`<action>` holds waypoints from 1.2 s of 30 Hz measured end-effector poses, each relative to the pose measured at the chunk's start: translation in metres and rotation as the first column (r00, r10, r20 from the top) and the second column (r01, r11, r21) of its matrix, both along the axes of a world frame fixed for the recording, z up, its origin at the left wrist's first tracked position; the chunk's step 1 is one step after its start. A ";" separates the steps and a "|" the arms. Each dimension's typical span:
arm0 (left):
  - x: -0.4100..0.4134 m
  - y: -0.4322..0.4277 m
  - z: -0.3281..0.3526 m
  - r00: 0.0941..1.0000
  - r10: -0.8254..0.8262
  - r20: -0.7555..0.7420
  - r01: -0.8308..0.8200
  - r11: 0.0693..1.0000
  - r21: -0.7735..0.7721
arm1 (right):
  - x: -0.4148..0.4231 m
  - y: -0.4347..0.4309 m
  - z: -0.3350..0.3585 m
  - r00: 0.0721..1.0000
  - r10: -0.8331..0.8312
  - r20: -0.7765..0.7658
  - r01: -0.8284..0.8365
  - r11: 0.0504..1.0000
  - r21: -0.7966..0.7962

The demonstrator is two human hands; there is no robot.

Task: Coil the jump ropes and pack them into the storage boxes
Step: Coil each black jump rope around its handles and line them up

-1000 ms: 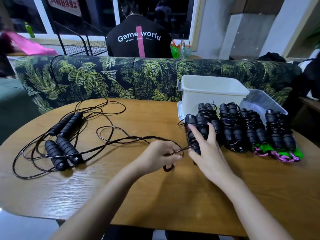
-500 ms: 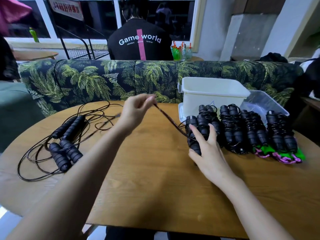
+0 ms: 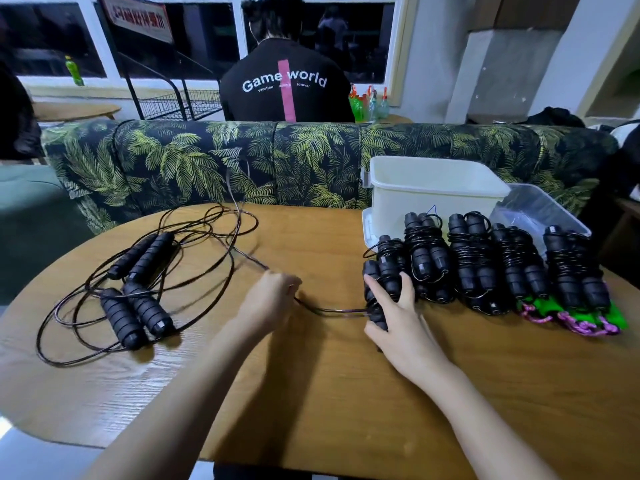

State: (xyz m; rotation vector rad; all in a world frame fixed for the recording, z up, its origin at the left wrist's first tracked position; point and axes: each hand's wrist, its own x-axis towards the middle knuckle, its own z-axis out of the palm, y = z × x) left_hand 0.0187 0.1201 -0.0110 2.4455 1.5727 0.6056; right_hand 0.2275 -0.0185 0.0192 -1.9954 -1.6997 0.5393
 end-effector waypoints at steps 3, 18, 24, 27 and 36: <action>0.012 -0.025 0.017 0.989 -0.091 -0.113 0.123 0.935 0.331 | -0.002 0.007 0.000 1.000 0.018 0.016 -0.019 0.999 0.030; 0.027 -0.011 0.032 0.689 -0.238 0.684 0.402 0.911 -0.089 | -0.002 0.039 0.010 0.944 0.215 -0.252 -0.122 0.933 0.339; 0.035 -0.005 0.019 0.629 -0.222 0.745 0.482 0.863 -0.150 | -0.009 0.045 0.011 0.852 0.273 -0.446 -0.054 0.895 0.443; 0.034 -0.005 0.011 0.619 -0.188 0.762 0.506 0.838 -0.205 | -0.012 0.045 0.003 0.827 0.293 -0.479 -0.051 0.889 0.456; 0.027 -0.008 0.003 0.426 -0.060 0.903 0.676 0.685 -0.273 | -0.024 0.043 -0.017 0.663 0.409 -0.627 -0.114 0.883 0.456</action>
